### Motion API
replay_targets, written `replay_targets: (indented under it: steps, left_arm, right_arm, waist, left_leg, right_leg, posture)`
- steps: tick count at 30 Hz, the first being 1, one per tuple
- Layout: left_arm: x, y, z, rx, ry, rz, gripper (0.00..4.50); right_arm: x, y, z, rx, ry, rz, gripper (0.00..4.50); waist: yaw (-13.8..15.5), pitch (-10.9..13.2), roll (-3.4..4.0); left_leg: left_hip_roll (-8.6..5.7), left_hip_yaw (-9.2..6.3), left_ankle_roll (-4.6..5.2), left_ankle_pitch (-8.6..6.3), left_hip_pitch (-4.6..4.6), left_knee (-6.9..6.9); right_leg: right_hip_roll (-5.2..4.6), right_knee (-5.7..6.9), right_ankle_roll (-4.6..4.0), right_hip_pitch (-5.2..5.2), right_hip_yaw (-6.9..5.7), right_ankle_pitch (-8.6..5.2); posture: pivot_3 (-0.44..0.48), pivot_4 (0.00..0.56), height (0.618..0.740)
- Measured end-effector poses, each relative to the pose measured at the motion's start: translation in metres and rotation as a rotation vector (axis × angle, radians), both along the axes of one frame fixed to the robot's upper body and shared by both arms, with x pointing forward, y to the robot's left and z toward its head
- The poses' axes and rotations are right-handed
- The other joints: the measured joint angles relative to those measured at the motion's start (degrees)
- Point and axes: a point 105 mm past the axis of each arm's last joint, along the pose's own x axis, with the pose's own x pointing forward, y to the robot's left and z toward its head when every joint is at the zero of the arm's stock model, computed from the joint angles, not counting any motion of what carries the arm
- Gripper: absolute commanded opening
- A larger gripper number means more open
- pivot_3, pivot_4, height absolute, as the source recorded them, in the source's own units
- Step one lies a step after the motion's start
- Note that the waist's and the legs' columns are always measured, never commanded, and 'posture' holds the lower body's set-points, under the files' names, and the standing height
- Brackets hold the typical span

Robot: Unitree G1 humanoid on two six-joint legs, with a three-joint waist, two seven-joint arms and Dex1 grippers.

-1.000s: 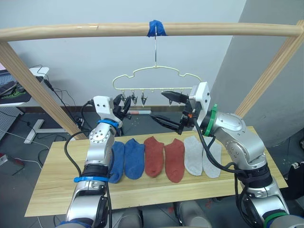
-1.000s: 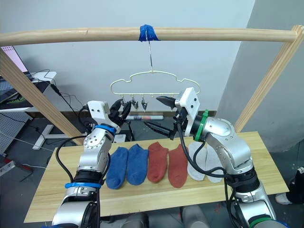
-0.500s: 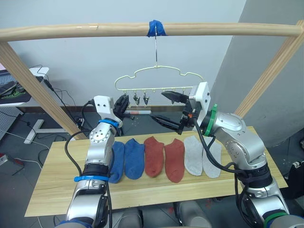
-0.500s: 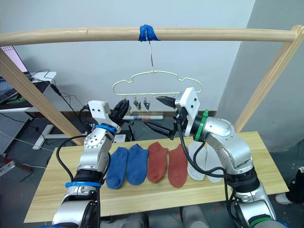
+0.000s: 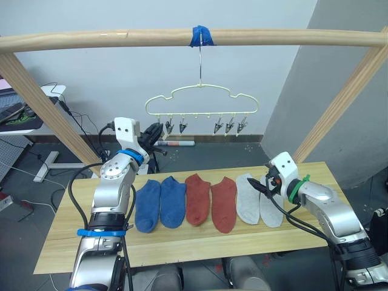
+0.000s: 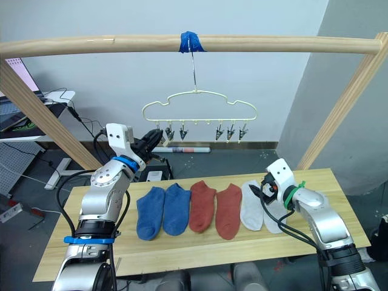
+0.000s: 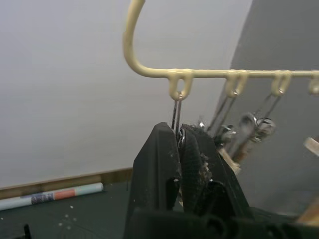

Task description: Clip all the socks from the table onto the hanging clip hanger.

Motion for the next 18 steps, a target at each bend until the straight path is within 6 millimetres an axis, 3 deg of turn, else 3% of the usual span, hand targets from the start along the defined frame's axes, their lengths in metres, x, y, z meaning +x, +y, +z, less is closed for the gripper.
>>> replay_targets:
  steps: [10, 18]
  left_arm:
    - [-0.020, -0.009, -0.002, -0.036, 0.099, -0.103, 0.00]
    - [-0.027, -0.003, 0.002, -0.035, 0.098, -0.093, 0.00]
  right_arm:
    - [0.030, -0.030, -0.047, -0.114, 0.115, -0.101, 4.50]
    - [0.024, -0.057, -0.082, -0.157, 0.235, -0.163, 4.50]
  waist:
    - [0.31, 0.04, 0.01]
    - [0.62, 0.05, 0.00]
  left_leg:
    - [0.00, 0.09, 0.02, 0.01, -0.01, -0.02]
    - [-0.01, 0.09, 0.02, 0.01, -0.03, -0.04]
  right_leg:
    - [-0.02, -0.10, 0.00, 0.04, 0.06, 0.00]
    - [-0.03, -0.12, 0.00, 0.04, 0.06, 0.00]
  posture:
    - [-0.107, 0.148, 0.740]
    - [-0.084, 0.146, 0.740]
